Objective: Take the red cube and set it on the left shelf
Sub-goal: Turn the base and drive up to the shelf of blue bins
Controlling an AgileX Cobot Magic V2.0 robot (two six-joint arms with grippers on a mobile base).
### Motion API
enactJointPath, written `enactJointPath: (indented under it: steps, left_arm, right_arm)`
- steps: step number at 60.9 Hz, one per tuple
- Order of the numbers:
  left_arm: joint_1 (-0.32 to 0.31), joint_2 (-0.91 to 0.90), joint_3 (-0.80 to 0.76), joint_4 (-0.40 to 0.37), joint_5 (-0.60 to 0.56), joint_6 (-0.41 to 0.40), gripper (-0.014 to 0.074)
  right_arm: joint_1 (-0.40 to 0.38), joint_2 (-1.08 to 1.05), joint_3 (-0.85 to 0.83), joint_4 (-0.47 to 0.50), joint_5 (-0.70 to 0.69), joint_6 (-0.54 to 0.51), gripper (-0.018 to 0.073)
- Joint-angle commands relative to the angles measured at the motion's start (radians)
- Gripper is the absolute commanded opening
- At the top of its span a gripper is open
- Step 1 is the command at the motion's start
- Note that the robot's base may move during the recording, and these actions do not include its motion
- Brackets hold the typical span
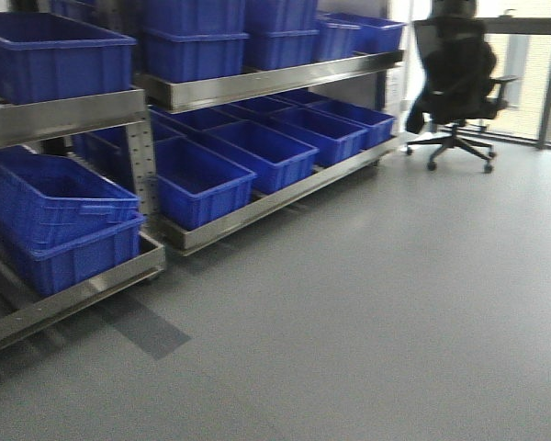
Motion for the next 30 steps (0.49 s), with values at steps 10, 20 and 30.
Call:
enactJointPath:
  steps: [10, 20, 30]
  left_arm:
    - [-0.009, -0.015, 0.023, -0.007, -0.088, -0.001, 0.0102]
    - [-0.009, -0.015, 0.023, -0.007, -0.088, -0.001, 0.0102]
    - [-0.009, -0.015, 0.023, -0.007, -0.088, -0.001, 0.0102]
  right_arm:
    - [0.002, 0.013, -0.026, -0.011, -0.081, -0.01, 0.0165]
    - [0.002, 0.013, -0.026, -0.011, -0.081, -0.01, 0.0165]
    - [0.002, 0.013, -0.026, -0.011, -0.081, -0.01, 0.0165]
